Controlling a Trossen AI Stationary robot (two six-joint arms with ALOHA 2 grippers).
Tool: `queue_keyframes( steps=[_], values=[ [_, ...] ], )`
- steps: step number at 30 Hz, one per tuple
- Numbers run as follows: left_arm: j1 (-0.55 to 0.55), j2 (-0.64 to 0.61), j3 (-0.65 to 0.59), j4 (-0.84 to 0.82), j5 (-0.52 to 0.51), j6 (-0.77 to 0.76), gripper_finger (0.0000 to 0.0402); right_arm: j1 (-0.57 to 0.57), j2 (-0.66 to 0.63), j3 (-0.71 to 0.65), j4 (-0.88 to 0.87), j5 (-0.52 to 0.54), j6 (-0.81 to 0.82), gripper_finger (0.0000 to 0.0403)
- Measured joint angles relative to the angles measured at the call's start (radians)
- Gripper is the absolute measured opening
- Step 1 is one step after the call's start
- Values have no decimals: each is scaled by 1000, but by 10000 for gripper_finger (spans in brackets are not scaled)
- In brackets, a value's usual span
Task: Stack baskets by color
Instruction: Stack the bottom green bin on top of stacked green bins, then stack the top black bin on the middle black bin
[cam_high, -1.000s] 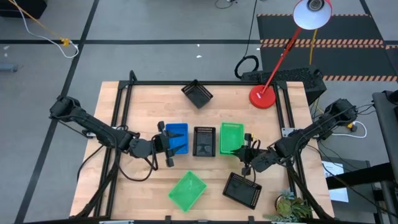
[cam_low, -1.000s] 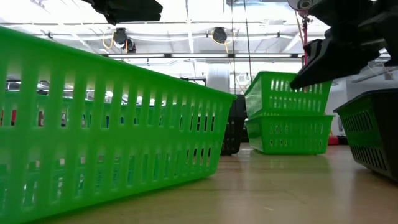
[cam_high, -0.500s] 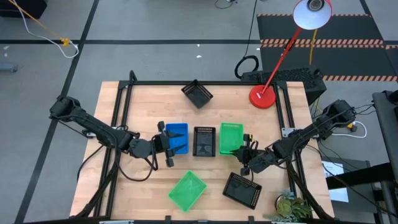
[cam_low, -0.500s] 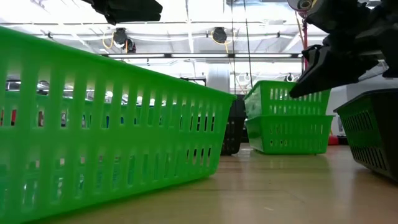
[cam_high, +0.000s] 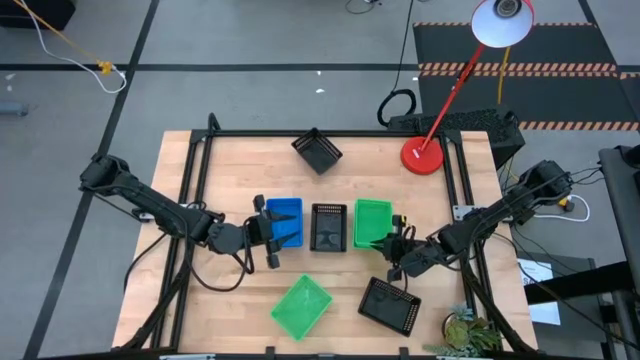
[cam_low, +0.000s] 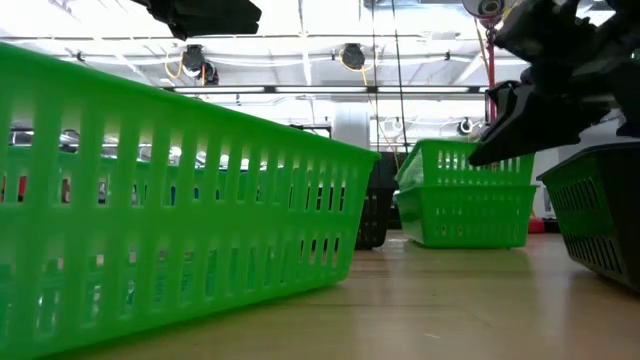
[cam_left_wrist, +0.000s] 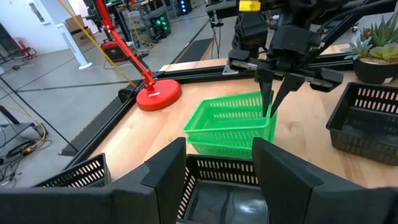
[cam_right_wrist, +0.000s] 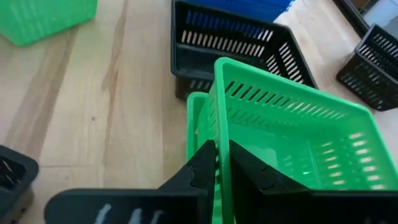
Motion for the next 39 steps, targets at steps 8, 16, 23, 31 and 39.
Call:
queue_keyframes(
  steps=[8,16,23,31,39],
  values=[
    [0,0,0,-2,0,0,186,0,0,-43,83,-4,-11,28],
    [0,0,0,-5,0,0,186,-6,0,-43,83,-54,-16,44],
    [0,0,0,-8,0,-3,186,-6,-15,-43,82,-54,-5,125],
    [0,0,0,-8,0,-3,186,-7,-149,-43,72,-74,-13,191],
    [0,0,0,-8,-6,11,186,-20,-339,-42,82,-79,-111,183]
  ],
)
